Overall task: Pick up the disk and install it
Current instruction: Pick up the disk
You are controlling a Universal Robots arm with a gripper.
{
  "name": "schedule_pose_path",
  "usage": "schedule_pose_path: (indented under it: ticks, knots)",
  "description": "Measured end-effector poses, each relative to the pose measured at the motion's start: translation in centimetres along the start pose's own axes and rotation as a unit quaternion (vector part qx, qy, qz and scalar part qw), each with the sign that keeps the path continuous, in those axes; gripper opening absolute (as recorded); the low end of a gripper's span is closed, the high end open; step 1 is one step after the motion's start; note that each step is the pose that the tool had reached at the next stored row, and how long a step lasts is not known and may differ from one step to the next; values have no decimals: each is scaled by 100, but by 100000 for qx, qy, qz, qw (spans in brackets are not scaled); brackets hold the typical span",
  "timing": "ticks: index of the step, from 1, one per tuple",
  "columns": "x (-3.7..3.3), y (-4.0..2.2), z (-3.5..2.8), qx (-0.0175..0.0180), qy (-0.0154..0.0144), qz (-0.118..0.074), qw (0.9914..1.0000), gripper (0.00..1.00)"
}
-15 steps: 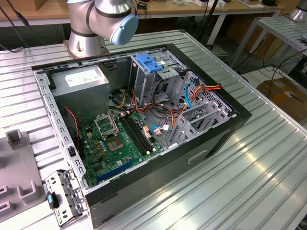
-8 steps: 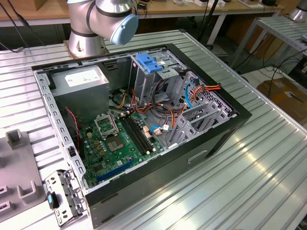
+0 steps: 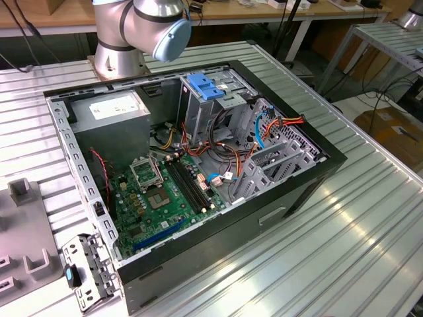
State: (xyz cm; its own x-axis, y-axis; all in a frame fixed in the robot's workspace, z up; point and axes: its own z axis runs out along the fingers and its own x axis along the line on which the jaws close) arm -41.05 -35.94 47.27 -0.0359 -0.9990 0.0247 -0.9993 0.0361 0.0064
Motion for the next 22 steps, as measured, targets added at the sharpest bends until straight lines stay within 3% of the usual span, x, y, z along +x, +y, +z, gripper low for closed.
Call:
schedule_pose_path:
  ticks: [5, 9, 11, 14, 22]
  knots:
    - [-1, -37, -44, 3, 9, 6, 100000, 37]
    - [3, -39, -167, 18, 68, 1, 100000, 37]
    - [5, -40, -267, 41, 171, 1, 100000, 37]
    - [5, -57, -317, 78, 209, 7, 100000, 37]
    - [-4, -327, -319, 80, 207, 3, 100000, 37]
